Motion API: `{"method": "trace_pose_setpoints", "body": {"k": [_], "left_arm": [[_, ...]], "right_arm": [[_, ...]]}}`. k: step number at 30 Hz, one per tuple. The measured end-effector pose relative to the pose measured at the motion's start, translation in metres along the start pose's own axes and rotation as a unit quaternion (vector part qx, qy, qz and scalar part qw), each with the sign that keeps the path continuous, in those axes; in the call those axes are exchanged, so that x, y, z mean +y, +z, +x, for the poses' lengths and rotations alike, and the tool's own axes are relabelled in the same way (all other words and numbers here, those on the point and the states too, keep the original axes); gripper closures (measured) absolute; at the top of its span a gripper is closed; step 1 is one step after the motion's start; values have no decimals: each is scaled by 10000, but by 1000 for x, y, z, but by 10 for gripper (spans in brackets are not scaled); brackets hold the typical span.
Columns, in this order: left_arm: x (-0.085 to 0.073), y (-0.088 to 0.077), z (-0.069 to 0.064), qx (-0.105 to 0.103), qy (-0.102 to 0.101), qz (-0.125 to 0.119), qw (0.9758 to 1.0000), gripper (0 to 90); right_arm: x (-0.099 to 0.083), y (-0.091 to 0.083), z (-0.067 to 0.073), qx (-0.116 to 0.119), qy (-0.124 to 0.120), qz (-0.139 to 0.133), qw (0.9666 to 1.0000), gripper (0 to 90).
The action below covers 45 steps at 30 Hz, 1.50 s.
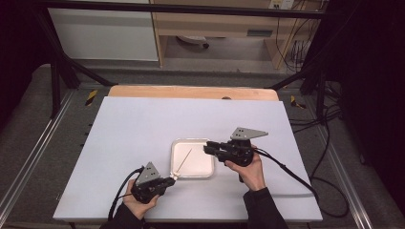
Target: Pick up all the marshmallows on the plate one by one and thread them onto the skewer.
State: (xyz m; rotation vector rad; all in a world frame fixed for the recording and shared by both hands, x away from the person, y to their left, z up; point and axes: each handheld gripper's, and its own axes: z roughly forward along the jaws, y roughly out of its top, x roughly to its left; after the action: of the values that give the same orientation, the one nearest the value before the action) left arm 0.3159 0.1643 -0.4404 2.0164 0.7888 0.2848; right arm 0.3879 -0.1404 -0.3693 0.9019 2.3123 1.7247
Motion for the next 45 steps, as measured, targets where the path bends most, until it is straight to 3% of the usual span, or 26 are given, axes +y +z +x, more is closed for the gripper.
{"method": "trace_pose_setpoints", "body": {"k": [13, 26, 38, 45], "left_arm": [[0, 0, -1, -18, 54, -3, 10000, 880], [1, 0, -2, -21, 78, -32, 10000, 881], [1, 0, -2, -22, 106, -9, 9999, 881], [1, 1, -3, 18, 230, 39, 9997, 884]], "right_arm": [[9, 5, 5, 403, 222, -207, 9987, 737], [10, 21, 5, 738, 484, -167, 9960, 735], [7, 28, 2, 859, 636, -72, 9942, 734], [6, 29, 3, 968, 715, -77, 9927, 736]]}}
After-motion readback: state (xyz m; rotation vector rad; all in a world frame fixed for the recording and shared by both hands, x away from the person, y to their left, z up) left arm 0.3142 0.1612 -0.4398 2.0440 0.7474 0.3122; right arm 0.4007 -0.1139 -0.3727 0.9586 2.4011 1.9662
